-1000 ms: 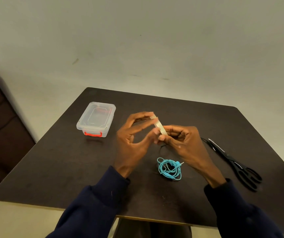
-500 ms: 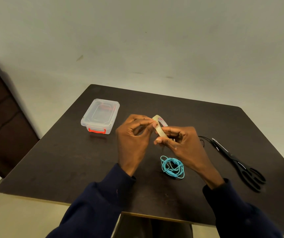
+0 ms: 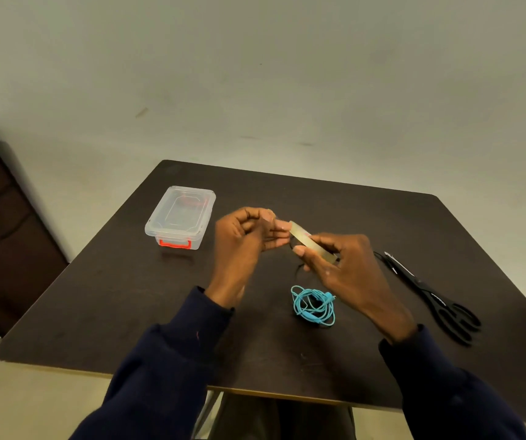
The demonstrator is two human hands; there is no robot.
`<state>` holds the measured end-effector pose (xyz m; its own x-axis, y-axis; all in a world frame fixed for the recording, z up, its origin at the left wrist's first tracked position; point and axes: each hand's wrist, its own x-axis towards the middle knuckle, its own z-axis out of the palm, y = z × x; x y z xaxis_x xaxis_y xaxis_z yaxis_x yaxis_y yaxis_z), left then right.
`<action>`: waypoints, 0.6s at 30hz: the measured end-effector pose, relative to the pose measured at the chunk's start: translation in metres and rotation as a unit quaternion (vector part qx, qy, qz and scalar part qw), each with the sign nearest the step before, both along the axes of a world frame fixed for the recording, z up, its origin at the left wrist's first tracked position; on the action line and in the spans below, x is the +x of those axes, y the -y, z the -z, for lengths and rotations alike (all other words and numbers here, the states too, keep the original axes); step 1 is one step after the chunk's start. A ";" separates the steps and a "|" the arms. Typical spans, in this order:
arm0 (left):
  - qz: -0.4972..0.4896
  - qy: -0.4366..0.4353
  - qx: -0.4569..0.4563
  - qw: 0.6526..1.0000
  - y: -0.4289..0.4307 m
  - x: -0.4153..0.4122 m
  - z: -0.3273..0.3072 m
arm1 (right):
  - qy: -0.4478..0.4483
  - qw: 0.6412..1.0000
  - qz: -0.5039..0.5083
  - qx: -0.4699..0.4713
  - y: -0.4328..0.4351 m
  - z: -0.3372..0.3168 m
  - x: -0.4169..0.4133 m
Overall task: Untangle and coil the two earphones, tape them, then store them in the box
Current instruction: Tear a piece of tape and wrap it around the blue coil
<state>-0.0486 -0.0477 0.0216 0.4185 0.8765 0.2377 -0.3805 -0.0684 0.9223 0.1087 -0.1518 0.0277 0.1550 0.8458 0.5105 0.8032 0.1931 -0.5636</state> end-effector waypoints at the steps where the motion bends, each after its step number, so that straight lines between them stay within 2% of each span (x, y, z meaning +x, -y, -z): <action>1: 0.024 -0.008 -0.020 0.999 -0.003 -0.003 -0.004 | 0.000 1.000 -0.002 -0.001 0.003 0.000 0.002; 5: 0.099 -0.058 -0.027 0.993 -0.009 -0.009 -0.010 | 0.006 1.000 -0.007 0.000 0.016 -0.002 0.006; 10: 0.104 -0.074 -0.033 0.991 0.000 -0.008 -0.005 | -0.001 1.000 -0.012 0.006 0.029 -0.003 -0.002; 15: 0.127 -0.095 -0.078 0.984 0.008 -0.004 -0.015 | 0.004 1.000 -0.004 -0.005 0.040 -0.005 -0.004; 18: 0.092 -0.140 0.012 0.986 0.012 0.003 -0.015 | -0.009 1.000 0.001 -0.017 0.046 -0.007 -0.006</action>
